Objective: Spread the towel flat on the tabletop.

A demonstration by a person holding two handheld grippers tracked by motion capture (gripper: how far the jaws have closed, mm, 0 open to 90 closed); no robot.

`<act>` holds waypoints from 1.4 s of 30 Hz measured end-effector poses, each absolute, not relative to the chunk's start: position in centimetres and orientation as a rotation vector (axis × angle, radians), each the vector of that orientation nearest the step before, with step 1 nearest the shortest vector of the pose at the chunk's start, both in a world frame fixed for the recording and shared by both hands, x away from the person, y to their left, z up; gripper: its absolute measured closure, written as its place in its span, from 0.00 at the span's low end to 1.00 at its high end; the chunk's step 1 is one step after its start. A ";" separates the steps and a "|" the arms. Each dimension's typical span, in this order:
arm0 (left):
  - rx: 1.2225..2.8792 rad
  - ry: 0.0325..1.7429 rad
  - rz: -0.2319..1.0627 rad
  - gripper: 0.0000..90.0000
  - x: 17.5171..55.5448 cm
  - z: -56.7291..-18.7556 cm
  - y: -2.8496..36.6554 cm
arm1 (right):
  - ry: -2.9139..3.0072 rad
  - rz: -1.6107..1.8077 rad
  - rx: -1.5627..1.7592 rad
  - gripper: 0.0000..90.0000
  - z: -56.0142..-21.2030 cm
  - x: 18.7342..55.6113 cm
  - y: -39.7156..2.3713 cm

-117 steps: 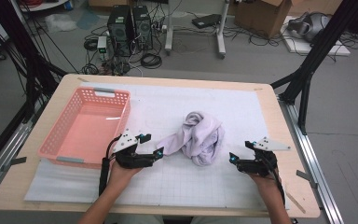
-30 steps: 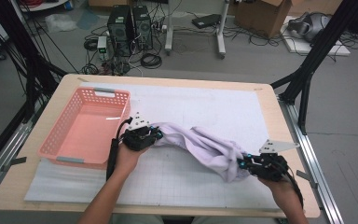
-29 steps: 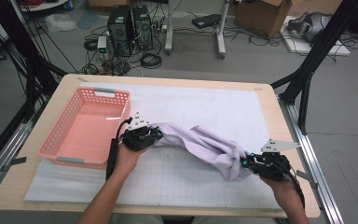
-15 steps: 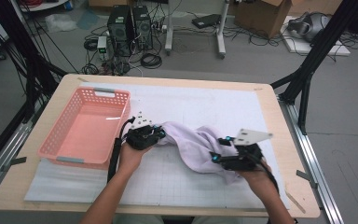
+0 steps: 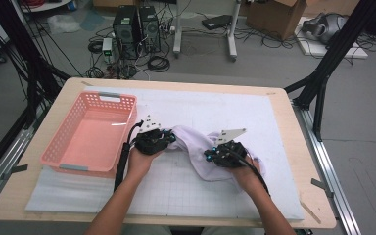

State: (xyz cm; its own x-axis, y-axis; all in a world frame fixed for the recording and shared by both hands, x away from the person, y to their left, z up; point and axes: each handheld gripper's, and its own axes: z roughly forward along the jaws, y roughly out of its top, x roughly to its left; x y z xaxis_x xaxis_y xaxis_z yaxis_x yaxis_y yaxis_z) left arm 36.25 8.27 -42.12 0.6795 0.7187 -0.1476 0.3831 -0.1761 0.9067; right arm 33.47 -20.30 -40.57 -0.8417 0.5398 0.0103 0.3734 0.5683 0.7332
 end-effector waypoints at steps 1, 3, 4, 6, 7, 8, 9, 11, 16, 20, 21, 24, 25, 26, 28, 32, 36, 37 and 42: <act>1.795 0.882 0.381 0.88 36.3 -42.2 8.3 | 2.573 1.169 0.765 0.96 -40.2 33.6 -20.8; 1.787 0.896 0.376 0.84 36.4 -42.3 8.2 | 2.536 1.213 0.799 0.96 -39.5 33.9 -21.8; 1.775 0.913 0.379 0.77 36.4 -42.3 8.2 | 2.509 1.248 0.831 0.96 -39.2 34.3 -22.5; 1.753 0.932 0.387 0.63 36.5 -42.3 8.2 | 2.437 1.330 0.917 0.96 -38.5 35.1 -24.1; 1.742 0.941 0.389 0.59 36.5 -42.3 8.1 | 2.398 1.352 0.957 0.96 -38.3 35.6 -24.9; 1.738 0.944 0.393 0.55 36.5 -42.3 8.1 | 2.360 1.365 0.999 0.96 -38.1 36.2 -25.7; 1.738 0.947 0.399 0.52 36.5 -42.3 8.1 | 2.321 1.358 1.048 0.96 -38.1 36.7 -26.4; 1.739 0.947 0.398 0.48 36.5 -42.3 8.0 | 2.275 1.308 1.114 0.96 -38.2 37.9 -27.6; 1.747 0.937 0.396 0.46 36.3 -42.2 8.0 | 2.133 1.241 1.296 0.96 -39.1 40.2 -30.2; 1.766 0.932 0.396 0.44 36.1 -42.3 8.0 | 1.944 1.119 1.430 0.96 -39.6 40.8 -32.7; 1.772 0.930 0.392 0.44 36.1 -42.4 8.0 | 1.913 1.109 1.453 0.96 -39.6 40.8 -33.1; 1.785 0.926 0.375 0.43 35.8 -42.7 8.1 | 1.833 1.114 1.522 0.93 -39.8 40.3 -34.6; 1.785 0.924 0.371 0.44 35.6 -42.8 8.2 | 1.836 1.129 1.527 0.90 -39.8 40.2 -34.8; 1.789 0.918 0.366 0.44 35.4 -42.9 8.3 | 1.835 1.108 1.507 0.83 -39.7 39.8 -35.0; 1.803 0.898 0.349 0.46 34.9 -43.0 8.4 | 1.837 1.114 1.490 0.72 -39.2 39.1 -35.4; 1.817 0.839 0.370 0.48 33.7 -42.1 8.5 | 1.796 1.160 1.361 0.68 -37.6 36.7 -35.7; 1.799 0.799 0.332 0.50 32.9 -41.5 8.4 | 1.865 1.212 1.264 0.65 -37.2 34.1 -35.5; 1.803 0.790 0.325 0.50 32.8 -41.5 8.2 | 1.868 1.216 1.236 0.65 -37.3 33.2 -35.4; 1.878 0.779 0.283 0.40 32.9 -42.4 5.8 | 1.923 1.262 1.214 0.65 -39.1 30.1 -35.5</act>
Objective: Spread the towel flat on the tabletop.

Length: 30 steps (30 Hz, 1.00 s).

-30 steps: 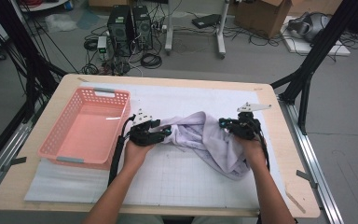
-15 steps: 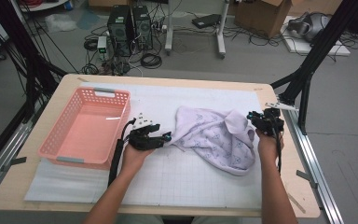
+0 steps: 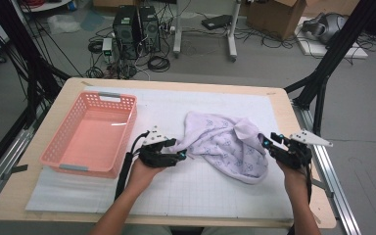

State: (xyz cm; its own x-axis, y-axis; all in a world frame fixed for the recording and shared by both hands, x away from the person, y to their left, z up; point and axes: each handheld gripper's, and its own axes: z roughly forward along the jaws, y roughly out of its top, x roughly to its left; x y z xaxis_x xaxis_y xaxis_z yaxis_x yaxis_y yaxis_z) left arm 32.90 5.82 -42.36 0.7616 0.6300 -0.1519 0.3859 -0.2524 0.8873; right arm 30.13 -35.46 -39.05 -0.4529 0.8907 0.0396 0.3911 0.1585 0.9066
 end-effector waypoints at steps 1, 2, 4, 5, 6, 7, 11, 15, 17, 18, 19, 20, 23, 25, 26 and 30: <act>1.906 0.782 0.282 0.39 33.2 -42.8 5.0 | 1.940 1.251 1.213 0.65 -39.4 29.8 -35.5; 1.933 0.788 0.284 0.39 33.5 -43.2 4.3 | 1.970 1.226 1.216 0.65 -40.0 29.3 -35.5; 1.980 0.821 0.303 0.36 34.2 -43.7 3.0 | 2.025 1.202 1.217 0.64 -40.7 28.9 -35.7; 2.012 0.830 0.346 0.35 34.4 -43.8 2.4 | 2.072 1.210 1.216 0.62 -40.9 28.8 -35.8; 2.038 0.828 0.382 0.35 34.7 -43.9 1.9 | 2.116 1.225 1.204 0.62 -41.0 28.7 -35.8; 2.051 0.827 0.407 0.35 34.9 -43.9 1.4 | 2.158 1.222 1.189 0.61 -41.2 28.6 -35.8; 2.076 0.823 0.513 0.65 35.5 -43.9 0.7 | 2.264 1.202 1.176 0.58 -42.5 29.1 -35.3; 2.027 0.862 0.510 0.88 36.1 -43.5 2.1 | 2.315 1.163 1.173 0.65 -43.3 29.4 -34.3; 1.976 0.888 0.528 0.89 36.3 -43.1 2.9 | 2.373 1.146 1.143 0.82 -43.2 29.3 -33.8; 1.950 0.902 0.538 0.89 36.4 -42.9 3.3 | 2.413 1.140 1.124 0.86 -43.3 29.2 -33.5; 1.924 0.919 0.544 0.89 36.5 -42.7 3.7 | 2.446 1.131 1.107 0.88 -43.2 29.0 -33.3; 1.913 0.931 0.548 0.89 36.6 -42.6 4.1 | 2.485 1.136 1.084 0.90 -43.1 28.8 -33.1; 1.912 0.952 0.570 0.89 36.9 -42.1 5.1 | 2.588 1.231 1.011 0.92 -42.4 28.0 -32.9; 1.886 0.972 0.570 0.89 37.1 -41.9 5.8 | 2.645 1.294 0.953 0.93 -41.9 27.3 -32.8; 1.871 0.982 0.573 0.89 37.2 -41.8 6.0 | 2.670 1.314 0.934 0.92 -41.7 27.0 -32.7; 1.837 1.005 0.583 0.88 37.7 -41.9 6.5 | 2.718 1.368 0.868 0.82 -41.5 26.1 -31.9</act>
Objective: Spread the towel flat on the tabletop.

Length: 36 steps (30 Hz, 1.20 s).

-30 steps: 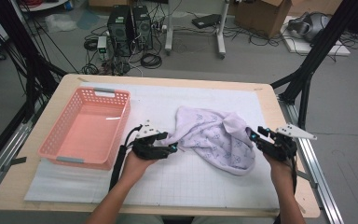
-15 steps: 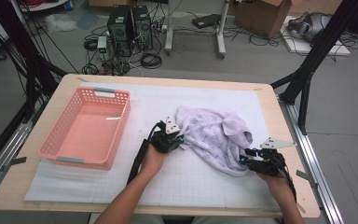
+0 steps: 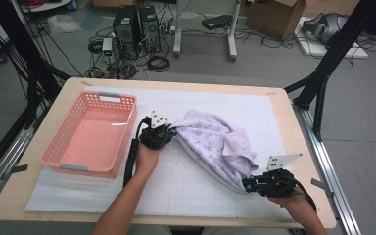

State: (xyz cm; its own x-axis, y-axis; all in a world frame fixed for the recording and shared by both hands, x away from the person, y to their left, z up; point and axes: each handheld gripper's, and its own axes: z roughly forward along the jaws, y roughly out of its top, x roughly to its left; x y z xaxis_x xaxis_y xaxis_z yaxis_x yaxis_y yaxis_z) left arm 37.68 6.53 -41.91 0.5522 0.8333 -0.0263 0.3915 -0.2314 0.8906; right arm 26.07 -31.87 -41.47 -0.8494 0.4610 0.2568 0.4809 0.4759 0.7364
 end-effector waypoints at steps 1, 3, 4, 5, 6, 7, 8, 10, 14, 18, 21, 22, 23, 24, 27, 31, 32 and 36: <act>1.836 1.001 0.575 0.88 37.7 -42.0 6.6 | -2.680 -1.366 -0.859 0.72 -41.3 25.9 -31.6; 1.833 0.988 0.554 0.79 37.6 -42.1 6.4 | -2.654 -1.451 -0.884 0.62 -40.6 25.9 -31.5; 1.834 0.985 0.529 0.68 37.6 -42.1 6.4 | -2.649 -1.506 -0.893 0.58 -40.1 25.8 -31.5; 1.824 0.991 0.508 0.60 37.5 -42.1 6.3 | -2.657 -1.566 -0.901 0.56 -39.6 25.9 -31.6; 1.823 0.990 0.505 0.54 37.4 -42.0 6.2 | -2.655 -1.617 -0.918 0.54 -39.1 25.9 -31.6; 1.814 0.981 0.509 0.49 37.1 -41.9 6.2 | -2.670 -1.667 -0.925 0.53 -38.6 26.1 -31.5; 1.811 0.975 0.513 0.47 36.9 -41.8 6.2 | -2.698 -1.696 -0.946 0.50 -38.0 26.2 -31.2; 1.797 0.964 0.509 0.44 36.4 -41.5 6.3 | -2.788 -1.703 -0.958 0.46 -37.6 26.7 -30.3; 1.786 0.934 0.510 0.44 35.4 -41.5 6.5 | -2.949 -1.604 -0.954 0.47 -38.0 28.7 -27.8; 1.783 0.919 0.501 0.46 34.7 -41.6 6.7 | -3.103 -1.350 -1.052 0.90 -39.3 31.6 -27.1; 1.790 0.873 0.493 0.54 34.1 -41.6 6.8 | -3.093 -1.298 -1.277 0.95 -39.8 33.2 -29.0; 1.796 0.859 0.496 0.58 34.0 -41.6 6.8 | -3.084 -1.287 -1.409 0.95 -39.7 33.5 -30.1; 1.799 0.844 0.494 0.60 33.9 -41.6 6.8 | -3.087 -1.278 -1.488 0.95 -39.7 33.5 -30.9; 1.803 0.832 0.486 0.64 33.8 -41.6 6.7 | -3.080 -1.268 -1.607 0.95 -39.7 33.4 -32.0; 1.798 0.814 0.466 0.66 33.4 -41.7 6.2 | -3.011 -1.193 -1.951 0.95 -40.2 32.8 -35.3; 1.758 0.787 0.480 0.70 32.7 -41.5 5.4 | -2.872 -1.256 -2.063 0.81 -41.2 31.2 -38.2; 1.749 0.775 0.462 0.70 32.6 -41.4 5.0 | -2.862 -1.296 -2.053 0.78 -41.1 30.8 -38.4; 1.789 0.734 0.376 0.67 32.5 -41.7 3.0 | -2.789 -1.513 -2.007 0.65 -40.3 29.2 -38.6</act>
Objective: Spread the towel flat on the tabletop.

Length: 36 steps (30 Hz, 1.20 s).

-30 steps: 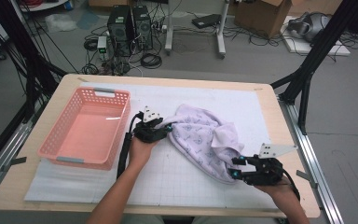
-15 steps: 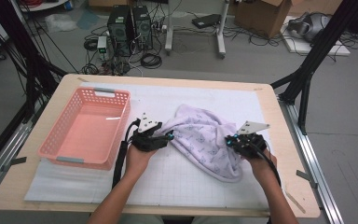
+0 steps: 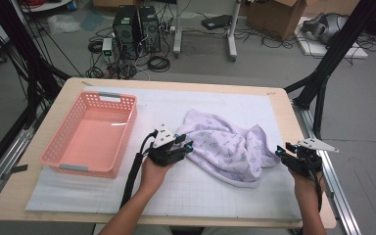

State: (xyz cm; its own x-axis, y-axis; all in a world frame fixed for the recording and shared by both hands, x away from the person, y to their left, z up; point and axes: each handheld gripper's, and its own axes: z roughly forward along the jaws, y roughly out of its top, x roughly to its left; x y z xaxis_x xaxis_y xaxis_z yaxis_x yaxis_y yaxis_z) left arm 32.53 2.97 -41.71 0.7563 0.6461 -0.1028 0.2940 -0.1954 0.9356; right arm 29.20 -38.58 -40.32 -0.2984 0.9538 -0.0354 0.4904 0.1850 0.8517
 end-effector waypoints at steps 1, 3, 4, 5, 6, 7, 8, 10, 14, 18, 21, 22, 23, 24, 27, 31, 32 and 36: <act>1.804 0.724 0.344 0.64 32.6 -41.9 2.5 | 1.863 1.060 1.342 0.64 -40.1 28.8 -38.5; 1.864 0.707 0.285 0.57 32.6 -42.7 0.9 | 1.868 1.093 1.331 0.64 -39.9 28.4 -38.2; 1.897 0.702 0.259 0.53 32.6 -43.2 0.1 | 1.879 1.103 1.323 0.64 -39.9 28.3 -38.0; 1.930 0.705 0.237 0.50 32.5 -43.7 -0.9 | 1.892 1.103 1.316 0.64 -40.0 28.2 -37.7; 1.958 0.701 0.227 0.46 32.5 -43.9 -1.6 | 1.912 1.103 1.301 0.63 -40.1 28.3 -37.5; 1.968 0.698 0.223 0.43 32.4 -44.1 -2.1 | 1.932 1.105 1.296 0.63 -40.2 28.3 -37.3; 1.982 0.687 0.219 0.42 32.2 -44.2 -2.7 | 1.940 1.105 1.289 0.63 -40.3 28.4 -37.2; 2.006 0.655 0.203 0.41 31.9 -44.4 -3.9 | 1.956 1.111 1.291 0.63 -40.5 28.5 -36.9; 2.135 0.558 0.205 0.41 31.0 -45.1 -6.3 | 1.976 1.116 1.286 0.63 -40.9 28.8 -36.7; 2.190 0.488 0.324 0.62 30.5 -44.9 -7.0 | 1.996 1.111 1.280 0.63 -41.2 28.9 -36.4; 2.181 0.485 0.332 0.92 30.7 -44.6 -6.2 | 2.000 1.116 1.282 0.63 -41.2 28.9 -36.2; 2.170 0.495 0.316 0.94 30.8 -44.5 -5.9 | 2.004 1.118 1.280 0.63 -41.2 28.9 -36.1; 2.147 0.514 0.301 0.94 30.9 -44.2 -5.1 | 2.008 1.115 1.284 0.63 -41.2 28.8 -36.1; 2.136 0.523 0.297 0.94 30.9 -44.1 -4.8 | 2.009 1.119 1.277 0.63 -41.3 28.8 -36.0; 2.051 0.581 0.260 0.94 31.3 -43.2 -2.1 | 2.036 1.118 1.263 0.63 -41.5 28.8 -35.9; 1.964 0.646 0.241 0.94 31.6 -42.1 1.7 | 2.075 1.133 1.243 0.63 -41.8 28.9 -35.3; 1.945 0.667 0.247 0.94 31.7 -41.9 2.8 | 2.086 1.142 1.233 0.63 -41.8 28.9 -35.1; 1.900 0.723 0.276 0.94 31.9 -41.4 6.1 | 2.185 1.194 1.159 0.62 -42.1 29.0 -33.6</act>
State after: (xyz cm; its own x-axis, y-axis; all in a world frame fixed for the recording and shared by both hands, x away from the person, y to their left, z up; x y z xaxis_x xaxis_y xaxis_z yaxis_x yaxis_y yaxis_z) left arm 31.94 6.14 -41.43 0.7920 0.5965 -0.1304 0.3579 -0.2805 0.8906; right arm 29.03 -33.60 -42.05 -0.5804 0.8130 0.0468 0.4785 0.2940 0.8274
